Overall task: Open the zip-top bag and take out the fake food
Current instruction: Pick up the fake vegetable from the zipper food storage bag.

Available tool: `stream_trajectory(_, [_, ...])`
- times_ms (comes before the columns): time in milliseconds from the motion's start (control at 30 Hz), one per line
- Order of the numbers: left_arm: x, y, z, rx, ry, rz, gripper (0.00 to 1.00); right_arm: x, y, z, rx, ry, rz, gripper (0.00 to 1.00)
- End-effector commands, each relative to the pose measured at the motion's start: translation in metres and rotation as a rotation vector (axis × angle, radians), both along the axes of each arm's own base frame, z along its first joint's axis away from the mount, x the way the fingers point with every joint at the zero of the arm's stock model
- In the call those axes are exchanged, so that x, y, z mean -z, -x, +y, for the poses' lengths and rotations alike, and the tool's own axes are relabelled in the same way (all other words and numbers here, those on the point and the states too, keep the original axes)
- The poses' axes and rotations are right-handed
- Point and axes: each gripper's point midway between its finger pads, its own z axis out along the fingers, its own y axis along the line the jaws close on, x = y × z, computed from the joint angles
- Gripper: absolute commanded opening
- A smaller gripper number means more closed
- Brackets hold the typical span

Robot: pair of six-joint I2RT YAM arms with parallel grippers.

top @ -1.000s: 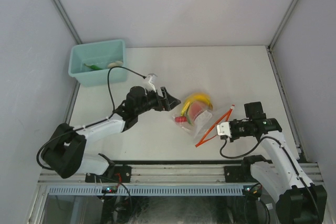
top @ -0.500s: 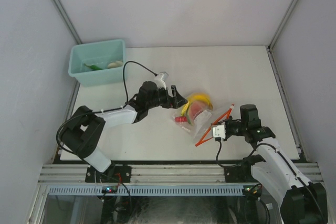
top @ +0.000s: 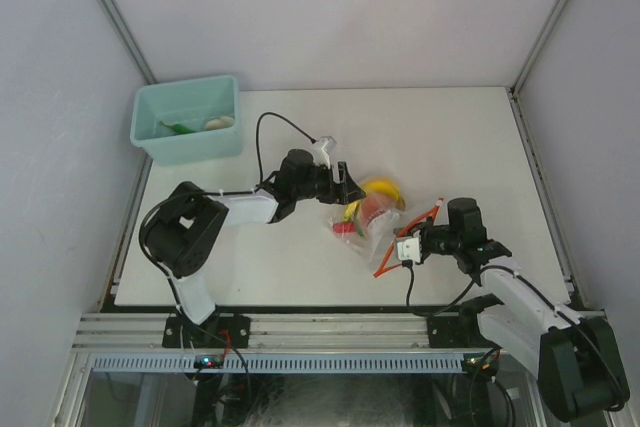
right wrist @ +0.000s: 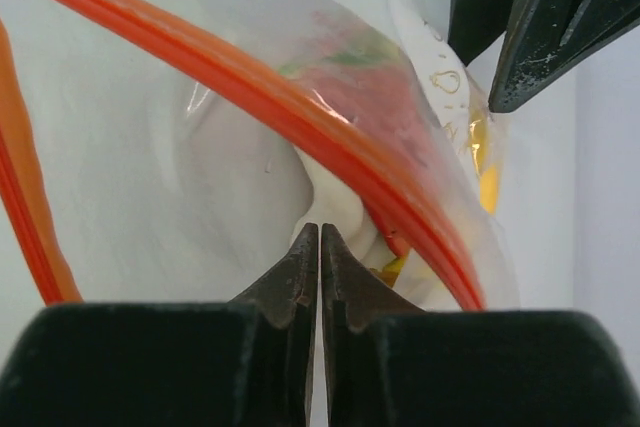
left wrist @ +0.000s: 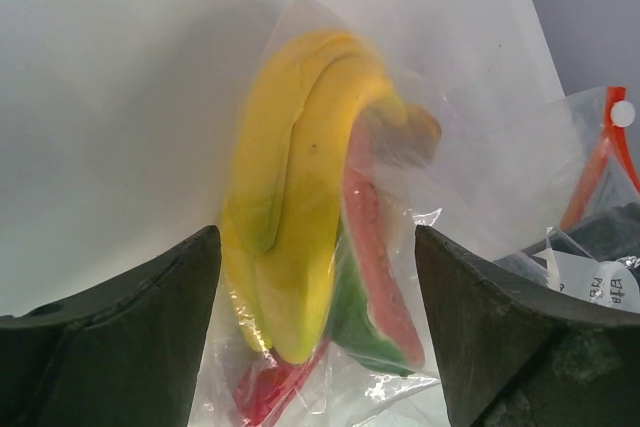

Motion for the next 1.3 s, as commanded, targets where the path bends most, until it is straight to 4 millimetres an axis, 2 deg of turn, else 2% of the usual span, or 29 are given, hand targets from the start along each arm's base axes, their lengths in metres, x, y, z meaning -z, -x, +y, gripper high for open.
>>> stream_trajectory(0, [-0.013,-0.004,-0.012,0.051,0.023,-0.058,0.82,-0.005,-0.012,0.007,-0.017,-0.001,-0.035,0.03])
stream_trajectory(267, [0.006,-0.001,-0.009,0.063,-0.02,-0.02,0.74,0.01,-0.023,0.007,-0.009,0.041,-0.016,0.11])
stream_trajectory(400, [0.013,0.001,-0.008,0.074,-0.042,-0.004,0.71,0.01,-0.032,0.007,0.016,0.046,-0.008,0.17])
stream_trajectory(567, [0.021,0.004,-0.01,0.097,-0.058,0.027,0.62,0.01,-0.045,0.005,0.054,0.054,0.0,0.23])
stream_trajectory(700, [0.022,0.006,-0.013,0.117,-0.053,0.042,0.57,0.014,-0.048,0.005,0.056,0.062,0.009,0.31])
stream_trajectory(900, [0.024,0.009,-0.016,0.136,-0.052,0.05,0.55,0.021,-0.053,0.004,0.063,0.086,0.02,0.42])
stream_trajectory(1133, [0.025,0.016,-0.023,0.171,-0.051,0.057,0.55,0.023,-0.058,0.007,0.051,0.087,0.039,0.46])
stream_trajectory(1267, [0.027,0.019,-0.024,0.182,-0.053,0.058,0.54,0.03,-0.055,0.007,0.039,0.105,0.076,0.44])
